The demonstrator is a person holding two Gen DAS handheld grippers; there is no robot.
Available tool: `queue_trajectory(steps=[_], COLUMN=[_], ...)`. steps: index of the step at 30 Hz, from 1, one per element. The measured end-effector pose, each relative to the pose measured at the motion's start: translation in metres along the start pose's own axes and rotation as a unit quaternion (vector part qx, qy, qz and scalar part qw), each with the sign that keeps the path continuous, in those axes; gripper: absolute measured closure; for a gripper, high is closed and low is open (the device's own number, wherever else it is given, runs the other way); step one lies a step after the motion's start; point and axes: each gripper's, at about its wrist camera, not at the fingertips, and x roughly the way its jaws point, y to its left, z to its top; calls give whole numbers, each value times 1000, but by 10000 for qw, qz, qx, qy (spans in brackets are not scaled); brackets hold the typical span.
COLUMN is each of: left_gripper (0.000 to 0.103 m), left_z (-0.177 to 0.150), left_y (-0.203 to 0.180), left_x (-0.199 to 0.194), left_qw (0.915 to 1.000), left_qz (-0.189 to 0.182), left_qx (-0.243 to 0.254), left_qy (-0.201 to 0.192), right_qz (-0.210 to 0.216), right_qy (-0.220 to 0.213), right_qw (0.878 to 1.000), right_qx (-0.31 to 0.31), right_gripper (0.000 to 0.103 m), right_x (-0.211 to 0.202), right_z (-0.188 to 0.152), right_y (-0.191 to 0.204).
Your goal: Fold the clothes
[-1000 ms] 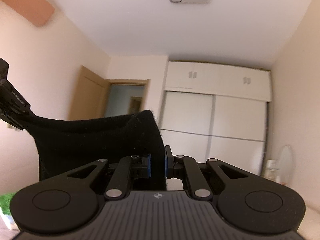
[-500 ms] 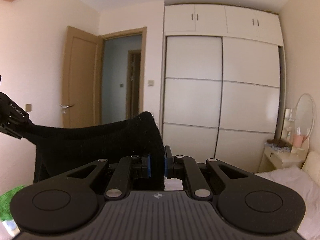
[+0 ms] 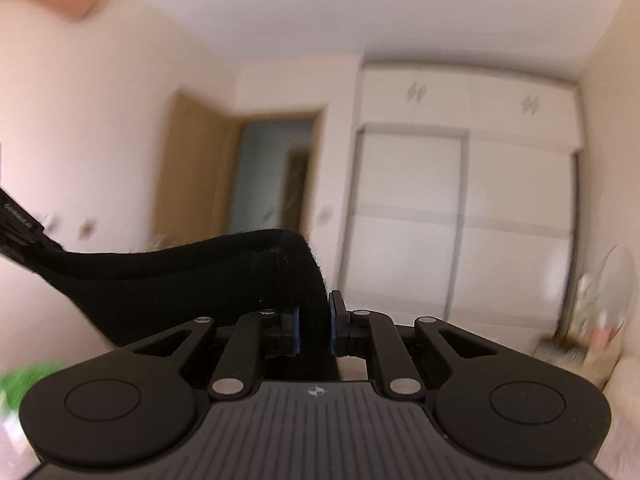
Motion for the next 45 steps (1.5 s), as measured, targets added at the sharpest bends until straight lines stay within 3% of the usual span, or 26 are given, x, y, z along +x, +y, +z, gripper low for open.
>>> queue_trajectory(steps=[2, 4, 6, 7, 9, 10, 13, 16, 19, 21, 23, 25, 27, 30, 33, 40, 42, 45], left_gripper=[84, 83, 83, 83, 83, 83, 81, 77, 73, 72, 71, 71, 70, 59, 58, 47, 47, 55], left_z=[-77, -152, -216, -237, -266, -275, -282, -279, -277, -274, -272, -276, -284, -293, -299, -310, -317, -329], left_y=[38, 80, 114, 123, 132, 134, 130, 133, 139, 143, 150, 157, 161, 177, 196, 229, 236, 246], left_x=[24, 46, 55, 54, 45, 42, 32, 35, 41, 48, 58, 73, 81, 95, 111, 147, 155, 164], left_qw=[9927, 9702, 9406, 9306, 9196, 9176, 9256, 9364, 9422, 9447, 9439, 9400, 9374, 9342, 9310, 9292, 9265, 9224], left_qz=[535, 1105, 1596, 1818, 2156, 2264, 2345, 2228, 2165, 2075, 2002, 1975, 1959, 2023, 1995, 1690, 1634, 1464], left_qx=[-639, -1332, -1852, -1965, -2037, -2034, -1909, -1865, -1710, -1633, -1629, -1661, -1655, -1689, -1812, -2221, -2371, -2634], left_qy=[871, 1698, 2356, 2497, 2578, 2557, 2278, 1966, 1900, 1946, 2058, 2232, 2358, 2406, 2461, 2422, 2422, 2415], right_qz=[168, 333, 496, 575, 549, 530, 311, 160, 99, 163, 241, 267, 279, 220, 55, -72, -26, 42], right_qy=[996, 1981, 2946, 3417, 4024, 4151, 4194, 3964, 3675, 3561, 3536, 3628, 3728, 3776, 3744, 3707, 3774, 3875], right_qw=[9948, 9794, 9539, 9375, 9138, 9079, 9024, 9028, 8994, 8884, 8714, 8462, 8115, 7575, 7335, 7393, 7376, 7350], right_qx=[-94, -188, -279, -323, 33, 252, 935, 1658, 2366, 2894, 3392, 3894, 4491, 5322, 5673, 5622, 5599, 5564], right_gripper=[88, 64, 62, 63, 64, 63, 60, 57, 49, 47, 47, 47, 47, 47, 47, 47, 47, 47], right_x=[-16, -32, -48, -57, -72, -80, -93, -90, -81, -78, -75, -71, -67, -60, -48, -4, 7, 22], right_z=[-61, -122, -183, -214, -254, -266, -274, -266, -255, -259, -268, -288, -312, -348, -376, -418, -430, -448], right_y=[14, 29, 43, 50, 49, 46, 30, 5, -13, -14, -13, -9, -4, 6, 11, 21, 24, 29])
